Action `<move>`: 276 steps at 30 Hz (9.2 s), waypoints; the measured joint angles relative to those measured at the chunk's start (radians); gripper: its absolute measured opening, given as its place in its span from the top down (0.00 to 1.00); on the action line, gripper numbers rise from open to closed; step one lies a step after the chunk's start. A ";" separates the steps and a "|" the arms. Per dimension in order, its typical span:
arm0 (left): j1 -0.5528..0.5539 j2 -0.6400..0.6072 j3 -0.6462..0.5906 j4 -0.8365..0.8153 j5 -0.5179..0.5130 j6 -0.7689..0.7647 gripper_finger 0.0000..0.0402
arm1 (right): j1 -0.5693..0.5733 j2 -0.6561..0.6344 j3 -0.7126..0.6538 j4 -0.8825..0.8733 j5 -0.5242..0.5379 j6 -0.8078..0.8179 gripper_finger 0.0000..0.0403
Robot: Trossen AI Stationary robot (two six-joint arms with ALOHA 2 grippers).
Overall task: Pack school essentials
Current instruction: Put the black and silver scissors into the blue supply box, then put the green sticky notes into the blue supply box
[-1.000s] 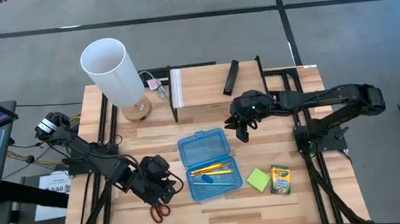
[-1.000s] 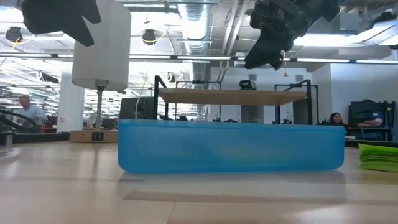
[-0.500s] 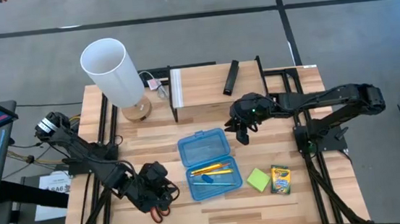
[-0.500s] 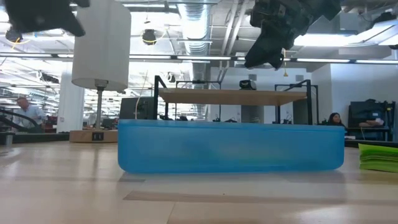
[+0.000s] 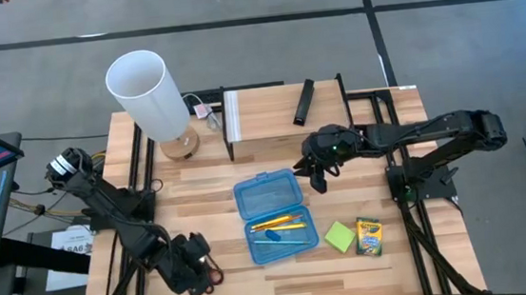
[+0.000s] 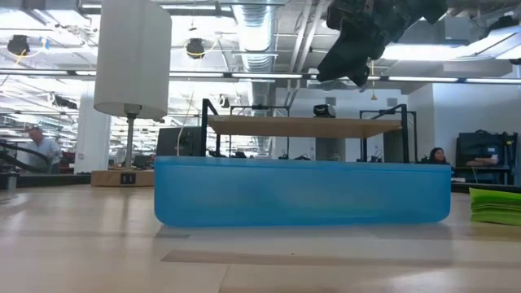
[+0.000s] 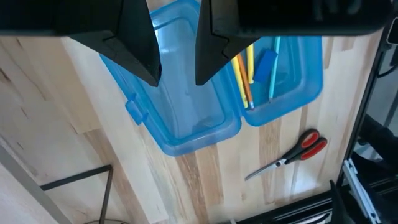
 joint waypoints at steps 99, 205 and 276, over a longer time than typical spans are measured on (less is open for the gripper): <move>0.093 0.336 -0.050 0.091 0.139 1.247 0.47 | 0.063 0.000 0.000 0.023 0.051 0.149 0.70; 0.526 0.212 0.354 0.094 0.008 0.806 0.70 | -0.202 -0.061 0.000 0.080 0.049 0.000 0.70; 0.606 0.284 0.571 0.135 0.002 1.005 0.53 | -0.277 -0.262 0.000 -0.084 0.057 0.030 0.70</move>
